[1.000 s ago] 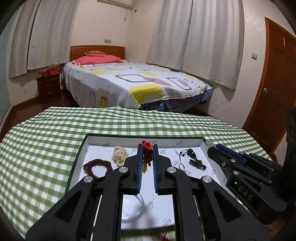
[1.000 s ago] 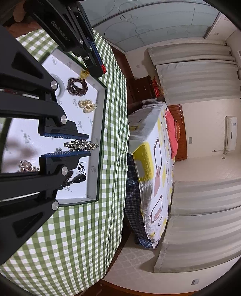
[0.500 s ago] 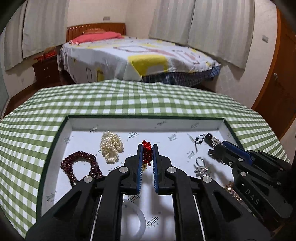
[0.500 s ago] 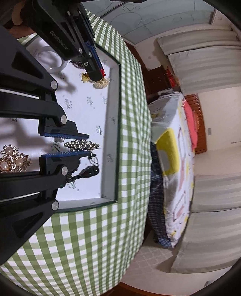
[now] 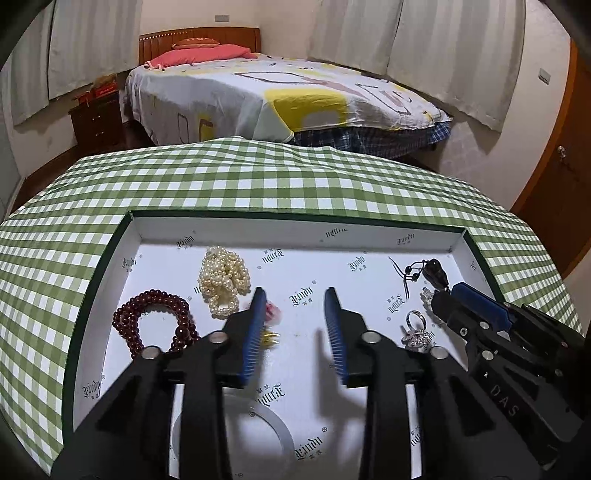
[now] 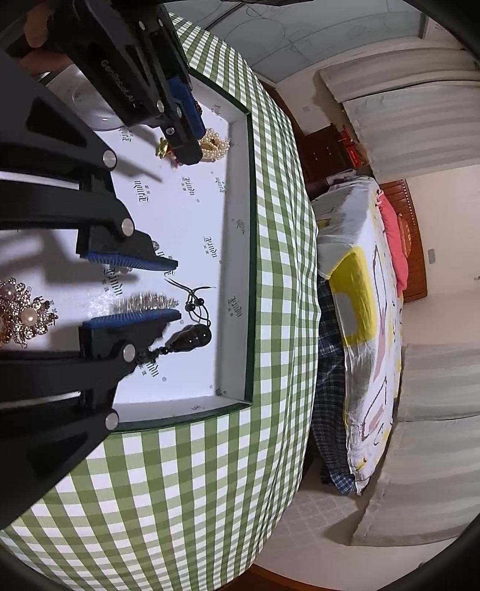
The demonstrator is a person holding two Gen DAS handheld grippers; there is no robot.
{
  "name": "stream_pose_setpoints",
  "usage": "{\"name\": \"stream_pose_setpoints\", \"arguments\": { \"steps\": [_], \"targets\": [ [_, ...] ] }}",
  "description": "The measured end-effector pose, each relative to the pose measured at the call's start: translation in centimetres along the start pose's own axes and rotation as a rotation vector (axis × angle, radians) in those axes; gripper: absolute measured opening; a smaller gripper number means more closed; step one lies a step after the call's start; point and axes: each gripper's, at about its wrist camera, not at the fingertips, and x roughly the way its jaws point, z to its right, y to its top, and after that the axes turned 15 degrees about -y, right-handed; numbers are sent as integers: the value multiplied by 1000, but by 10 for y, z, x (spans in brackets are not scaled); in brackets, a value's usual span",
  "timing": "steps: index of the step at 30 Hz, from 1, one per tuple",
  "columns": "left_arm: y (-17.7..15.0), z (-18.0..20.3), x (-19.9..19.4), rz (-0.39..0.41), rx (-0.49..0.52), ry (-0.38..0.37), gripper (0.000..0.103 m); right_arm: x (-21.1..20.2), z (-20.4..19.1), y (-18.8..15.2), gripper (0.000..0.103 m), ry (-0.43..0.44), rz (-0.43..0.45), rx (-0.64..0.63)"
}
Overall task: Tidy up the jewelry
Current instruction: 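Carry the red charm into the box and open left while right places the silver brooch there, then grasp the red tassel with gold bell with left while right grasps the gold chain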
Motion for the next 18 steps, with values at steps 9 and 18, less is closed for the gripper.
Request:
{"name": "stream_pose_setpoints", "arguments": {
  "steps": [9,18],
  "targets": [
    [-8,2,-21,77,18,3,44,-18,7,-3,24,-8,69,10],
    [-29,7,-74,195,10,18,53,-64,31,-22,30,-34,152,68]
  ]
}}
